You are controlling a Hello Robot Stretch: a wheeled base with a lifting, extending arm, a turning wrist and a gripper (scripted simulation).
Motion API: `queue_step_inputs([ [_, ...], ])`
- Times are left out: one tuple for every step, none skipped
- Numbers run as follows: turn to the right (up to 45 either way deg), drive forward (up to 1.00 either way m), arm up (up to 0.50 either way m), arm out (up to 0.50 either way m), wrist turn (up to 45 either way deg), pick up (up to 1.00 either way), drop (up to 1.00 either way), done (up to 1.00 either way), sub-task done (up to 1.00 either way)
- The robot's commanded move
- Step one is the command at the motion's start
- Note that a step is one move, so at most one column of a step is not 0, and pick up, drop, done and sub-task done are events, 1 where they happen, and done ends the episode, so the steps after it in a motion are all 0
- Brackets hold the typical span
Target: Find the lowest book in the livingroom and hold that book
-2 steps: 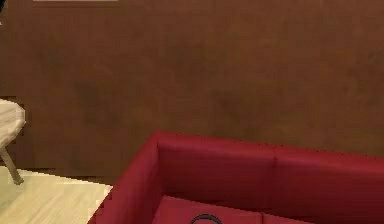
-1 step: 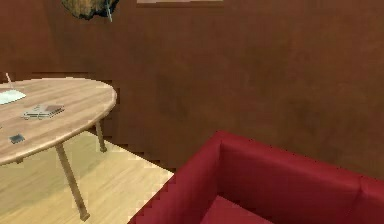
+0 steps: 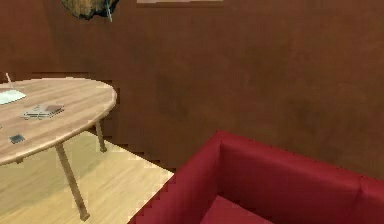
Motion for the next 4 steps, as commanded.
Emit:
queue_step_inputs([
  [0.0, 0.00, 0.00, 0.40, 0.0, 0.00, 0.00, 0.00, 0.00],
  [0.0, 0.00, 0.00, 0.00, 45.0, 0.00, 0.00, 0.00, 0.00],
  [0.0, 0.00, 0.00, 0.00, 45.0, 0.00, 0.00, 0.00, 0.00],
  [0.0, 0.00, 0.00, 0.00, 45.0, 0.00, 0.00, 0.00, 0.00],
])
